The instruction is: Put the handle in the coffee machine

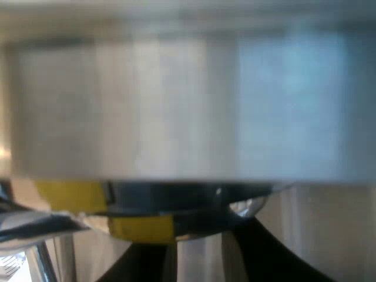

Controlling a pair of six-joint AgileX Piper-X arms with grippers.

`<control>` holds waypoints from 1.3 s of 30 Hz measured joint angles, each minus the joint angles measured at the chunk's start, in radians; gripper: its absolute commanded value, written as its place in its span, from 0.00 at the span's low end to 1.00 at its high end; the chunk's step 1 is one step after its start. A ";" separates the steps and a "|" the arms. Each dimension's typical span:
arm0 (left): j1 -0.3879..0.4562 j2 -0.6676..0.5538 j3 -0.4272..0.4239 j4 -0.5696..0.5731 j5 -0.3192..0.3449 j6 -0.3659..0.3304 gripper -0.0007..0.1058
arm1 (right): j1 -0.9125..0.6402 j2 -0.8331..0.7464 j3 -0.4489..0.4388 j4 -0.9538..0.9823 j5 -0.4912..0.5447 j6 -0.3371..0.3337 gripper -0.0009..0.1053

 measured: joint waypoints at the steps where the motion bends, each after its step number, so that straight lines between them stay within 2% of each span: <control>1: 0.000 0.000 0.000 0.001 0.000 0.000 0.05 | 0.000 0.002 0.000 -0.003 0.000 -0.008 0.22; 4: 0.000 0.000 0.000 0.003 0.002 0.000 0.21 | 0.000 0.003 0.000 -0.010 0.005 -0.052 0.22; 5: 0.000 0.000 0.000 0.003 0.002 0.000 0.32 | 0.000 0.003 0.000 -0.010 0.007 -0.059 0.22; 6: 0.000 0.000 0.000 0.003 0.002 0.000 0.40 | 0.000 0.003 0.000 -0.010 0.016 -0.091 0.22; 8: 0.003 -0.002 0.000 0.003 0.010 -0.010 0.55 | 0.000 0.003 0.000 -0.010 0.015 -0.101 0.22; 12: 0.010 -0.002 -0.009 -0.018 0.017 -0.019 0.55 | 0.000 0.003 0.000 -0.010 0.015 -0.100 0.22; 16: 0.010 -0.006 -0.019 -0.040 0.054 -0.027 0.55 | 0.000 -0.001 0.000 -0.010 0.024 -0.107 0.22; 17: 0.010 -0.020 -0.035 -0.067 0.085 -0.031 0.55 | 0.000 -0.001 0.000 -0.010 0.025 -0.108 0.22; 21: 0.010 -0.022 -0.036 -0.059 0.085 -0.034 0.55 | 0.000 -0.001 0.000 -0.012 0.025 -0.108 0.22; 27: 0.015 -0.038 -0.036 -0.017 0.085 -0.030 0.55 | 0.000 -0.001 0.000 -0.013 0.025 -0.108 0.22; 35: 0.101 -0.066 -0.105 0.088 0.087 -0.030 0.55 | 0.000 -0.001 0.000 -0.013 0.025 -0.108 0.22; 39: 0.133 -0.086 -0.126 0.095 0.087 -0.030 0.55 | 0.000 -0.001 0.000 -0.013 0.025 -0.108 0.22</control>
